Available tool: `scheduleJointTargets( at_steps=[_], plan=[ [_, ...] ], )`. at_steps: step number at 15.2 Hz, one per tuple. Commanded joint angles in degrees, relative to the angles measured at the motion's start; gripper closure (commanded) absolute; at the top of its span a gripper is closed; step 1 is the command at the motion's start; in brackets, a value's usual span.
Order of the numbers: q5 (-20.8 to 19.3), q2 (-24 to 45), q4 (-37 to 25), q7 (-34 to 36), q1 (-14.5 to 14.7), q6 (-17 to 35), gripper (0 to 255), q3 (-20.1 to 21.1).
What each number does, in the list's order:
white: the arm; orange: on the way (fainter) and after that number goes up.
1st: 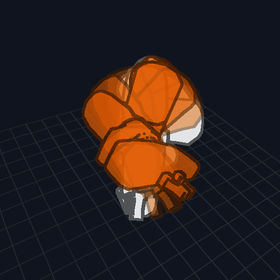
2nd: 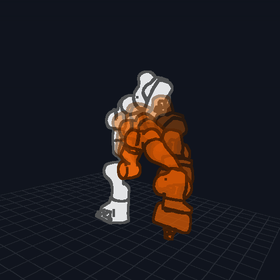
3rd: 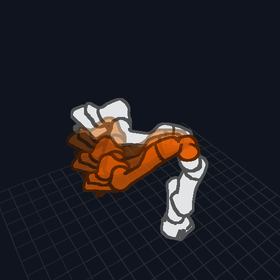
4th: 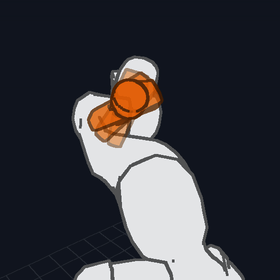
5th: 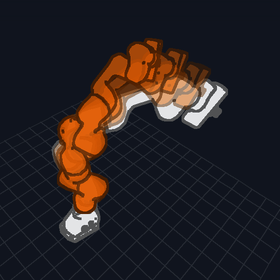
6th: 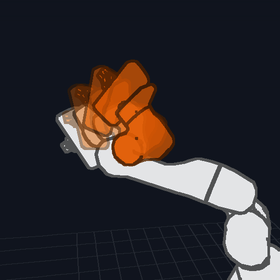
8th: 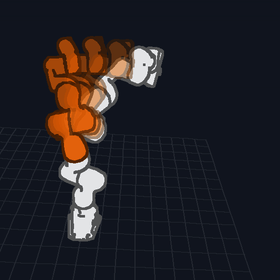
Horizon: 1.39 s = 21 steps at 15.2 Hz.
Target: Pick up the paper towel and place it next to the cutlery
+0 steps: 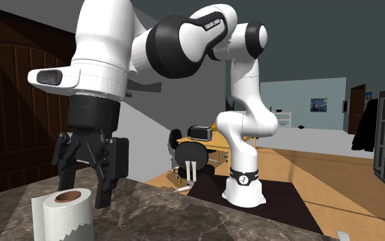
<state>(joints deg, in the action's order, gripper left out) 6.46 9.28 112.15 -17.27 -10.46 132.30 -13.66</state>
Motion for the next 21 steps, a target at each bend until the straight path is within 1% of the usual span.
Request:
scheduleJointTargets(
  at_steps=[1, 7, 8, 17, 21],
  plan=[
    [0.13, 0.32, 0.03, -0.06, -0.01, 0.39, 0, 0.03],
    [0.13, 0.31, 0.03, -0.06, -0.01, 0.38, 0, 0.03],
    [0.13, 0.31, 0.03, -0.06, -0.01, 0.38, 255, 0.03],
    [0.13, 0.32, 0.03, -0.06, -0.01, 0.39, 255, 0.03],
    [-0.46, -0.86, -1.65, 0.43, 0.07, -2.42, 255, -0.09]
  ],
)
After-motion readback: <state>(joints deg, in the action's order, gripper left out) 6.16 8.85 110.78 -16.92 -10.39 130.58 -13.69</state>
